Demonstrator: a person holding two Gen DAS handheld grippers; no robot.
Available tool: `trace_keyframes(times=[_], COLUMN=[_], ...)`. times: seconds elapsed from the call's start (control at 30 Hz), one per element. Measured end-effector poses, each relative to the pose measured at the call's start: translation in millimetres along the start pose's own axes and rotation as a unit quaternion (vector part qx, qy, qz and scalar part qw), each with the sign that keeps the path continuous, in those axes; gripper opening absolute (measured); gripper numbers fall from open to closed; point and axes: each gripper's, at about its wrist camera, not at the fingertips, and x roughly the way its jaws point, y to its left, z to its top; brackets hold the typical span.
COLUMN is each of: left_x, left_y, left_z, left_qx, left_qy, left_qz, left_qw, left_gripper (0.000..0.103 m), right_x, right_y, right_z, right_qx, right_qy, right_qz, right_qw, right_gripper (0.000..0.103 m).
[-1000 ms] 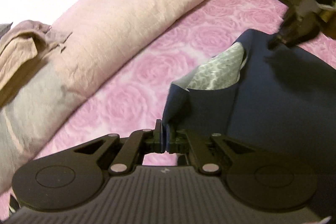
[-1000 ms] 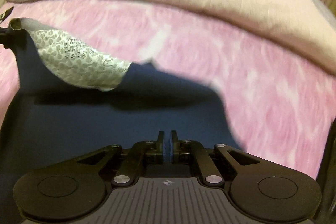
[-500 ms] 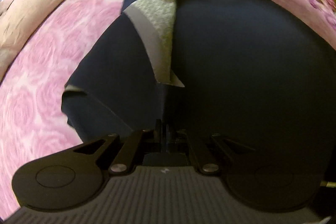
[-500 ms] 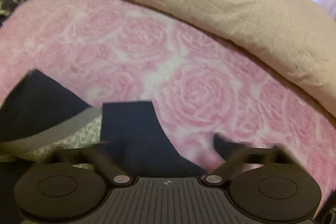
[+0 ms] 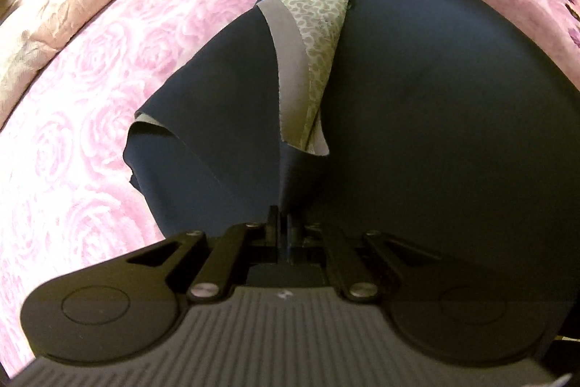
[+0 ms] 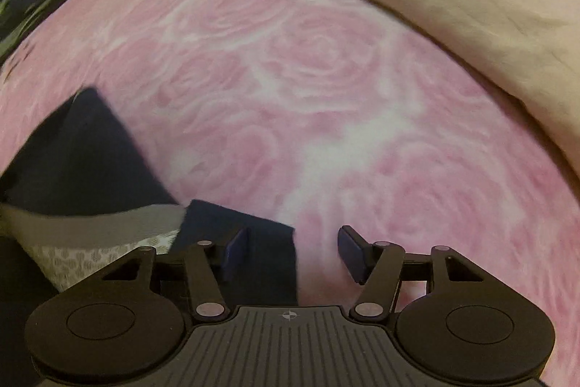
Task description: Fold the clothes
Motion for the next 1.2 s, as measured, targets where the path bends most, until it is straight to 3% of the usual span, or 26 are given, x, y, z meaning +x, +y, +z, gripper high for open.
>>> trace_keyframes(times=[0.03, 0.07, 0.1, 0.2, 0.3, 0.4, 0.5, 0.53, 0.57, 0.6, 0.63, 0.67, 0.73, 0.8, 0.97, 1.1, 1.2], left_x=[0.8, 0.3, -0.3, -6.9, -24.4, -39.7, -42.2, -33.8, -25.4, -17.1, -8.4, -4.6, -10.4, -13.4, 7.3, 20.6, 35.9], left_y=[-0.6, 0.7, 2.0, 12.8, 42.3, 94.4, 145.5, 161.7, 178.0, 194.2, 208.2, 220.9, 231.7, 223.3, 168.9, 119.9, 85.2], left_z=[-0.4, 1.1, 2.7, 10.6, 28.5, 69.3, 121.1, 137.9, 154.8, 171.6, 182.5, 188.5, 184.1, 166.8, 101.9, 52.7, 27.2], left_qx=[-0.001, -0.002, -0.004, -0.010, -0.026, -0.028, -0.022, -0.034, -0.046, -0.058, -0.080, -0.105, -0.145, -0.153, -0.147, -0.151, -0.126], left_qy=[0.001, 0.001, 0.001, -0.006, -0.032, -0.075, -0.116, -0.113, -0.110, -0.107, -0.098, -0.102, -0.119, -0.128, -0.064, -0.028, 0.007], left_qz=[0.000, 0.000, -0.001, 0.004, 0.024, 0.073, 0.123, 0.140, 0.156, 0.173, 0.186, 0.191, 0.181, 0.164, 0.099, 0.038, 0.009], left_qw=[1.0000, 1.0000, 1.0000, 0.9999, 0.9989, 0.9941, 0.9854, 0.9831, 0.9804, 0.9773, 0.9743, 0.9706, 0.9654, 0.9661, 0.9821, 0.9874, 0.9920], left_gripper=[0.001, 0.001, 0.001, 0.001, 0.001, 0.001, 0.002, 0.004, 0.006, 0.015, 0.022, 0.026, 0.026, 0.032, 0.032, 0.031, 0.031], right_x=[1.7, 0.3, -1.5, -15.8, -57.6, -109.2, -138.6, -138.7, -138.2, -131.8, -124.2, -118.2, -117.2, -116.9, -104.2, -95.3, -80.2], right_y=[4.1, 5.5, 5.2, 8.4, -2.0, -22.2, -40.8, -45.2, -49.5, -52.9, -53.8, -56.2, -55.6, -45.2, -6.3, 28.5, 55.5], right_z=[-0.4, -1.0, -1.4, -8.3, -6.4, 2.3, 19.0, 24.1, 29.0, 32.2, 33.5, 33.6, 28.7, 18.4, -24.0, -62.5, -84.2], right_qx=[-0.018, -0.024, -0.015, -0.004, 0.046, 0.095, 0.113, 0.114, 0.114, 0.111, 0.110, 0.120, 0.147, 0.173, 0.203, 0.253, 0.262], right_qy=[-0.001, -0.001, 0.006, 0.000, -0.072, -0.150, -0.202, -0.207, -0.211, -0.208, -0.204, -0.204, -0.216, -0.216, -0.178, -0.152, -0.118], right_qz=[-0.001, 0.007, 0.025, 0.025, -0.023, -0.086, -0.153, -0.168, -0.182, -0.202, -0.233, -0.260, -0.257, -0.235, -0.175, -0.100, -0.049], right_qw=[1.000, 1.000, 1.000, 1.000, 0.996, 0.980, 0.961, 0.957, 0.954, 0.951, 0.944, 0.936, 0.930, 0.932, 0.947, 0.950, 0.957], right_gripper=[0.048, 0.018, 0.006, 0.005, 0.005, 0.005, 0.006, 0.006, 0.010, 0.028, 0.050, 0.089, 0.090, 0.090, 0.090, 0.090, 0.090])
